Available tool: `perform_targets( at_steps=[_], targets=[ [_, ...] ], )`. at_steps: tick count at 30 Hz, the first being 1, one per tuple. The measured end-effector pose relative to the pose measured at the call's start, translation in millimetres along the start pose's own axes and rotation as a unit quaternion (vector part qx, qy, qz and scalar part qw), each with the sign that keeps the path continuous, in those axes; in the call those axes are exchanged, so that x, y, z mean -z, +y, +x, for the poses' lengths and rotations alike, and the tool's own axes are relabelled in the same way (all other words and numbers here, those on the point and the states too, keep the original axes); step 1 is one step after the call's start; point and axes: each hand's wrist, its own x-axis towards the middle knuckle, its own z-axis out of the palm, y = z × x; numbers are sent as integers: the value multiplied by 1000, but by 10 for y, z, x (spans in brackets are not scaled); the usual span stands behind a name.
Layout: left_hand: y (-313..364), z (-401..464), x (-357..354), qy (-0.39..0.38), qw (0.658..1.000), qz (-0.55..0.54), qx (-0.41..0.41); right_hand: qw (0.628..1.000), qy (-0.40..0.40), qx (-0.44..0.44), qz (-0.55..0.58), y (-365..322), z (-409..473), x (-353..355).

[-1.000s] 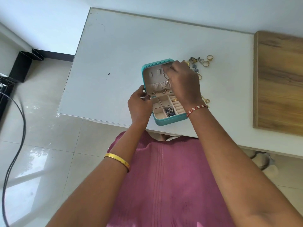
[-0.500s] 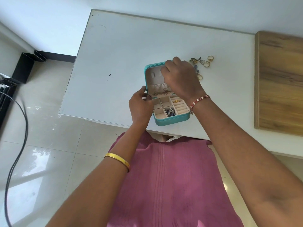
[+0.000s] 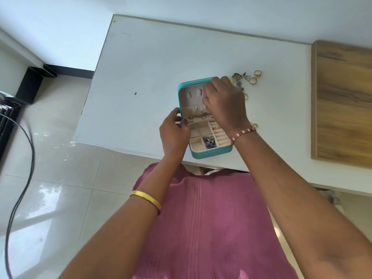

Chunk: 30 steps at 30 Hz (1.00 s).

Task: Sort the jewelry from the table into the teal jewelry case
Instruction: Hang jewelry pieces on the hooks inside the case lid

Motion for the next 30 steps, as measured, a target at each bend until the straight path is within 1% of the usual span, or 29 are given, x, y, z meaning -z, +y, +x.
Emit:
perform_targets(
  at_steps=[3, 5, 8, 9, 10, 12, 13, 15, 17, 18, 20, 21, 24, 26, 30],
  targets=[
    [4, -3, -2, 2, 1000, 2, -2, 1000, 8, -21, -5, -16, -1, 3],
    [6, 1, -2, 1, 1000, 2, 1, 998, 14, -55, 17, -41, -11, 1],
    [4, 10, -4, 2, 1000, 1, 7, 984, 24, -158, 80, -70, -44, 9],
    [2, 15, -7, 3, 1000, 0, 11, 971, 28, -209, 116, -67, -48, 17],
    [0, 20, -13, 3, 1000, -1, 16, 949, 34, -265, 168, -49, -39, 30],
    [-3, 26, -16, 4, 1000, 1, 21, 883, 49, -365, 289, 2, -17, 61],
    [-3, 28, -16, 4, 1000, 4, 22, 852, 56, -400, 333, 25, -11, 88],
    [-5, 31, -17, 5, 1000, 6, 25, 800, 54, -450, 393, 46, 1, 151],
    [-1, 28, -18, 4, 1000, 5, 28, 745, 22, -491, 451, 20, 8, 226],
    [3, 29, -18, 4, 1000, 5, 31, 706, 12, -512, 490, 0, 10, 263],
    [12, 37, -11, 4, 999, 2, 37, 605, 11, -549, 576, -24, 18, 333],
    [17, 41, -5, 4, 999, 1, 40, 559, 11, -558, 613, -23, 15, 363],
    [22, 57, 9, 6, 999, 1, 41, 446, 6, -563, 696, -1, -15, 429],
    [24, 76, 19, 13, 999, -2, 44, 368, 23, -565, 738, 19, -18, 496],
    [38, 142, 49, 23, 998, -2, 53, 243, 72, -549, 796, 64, 43, 702]
  ],
)
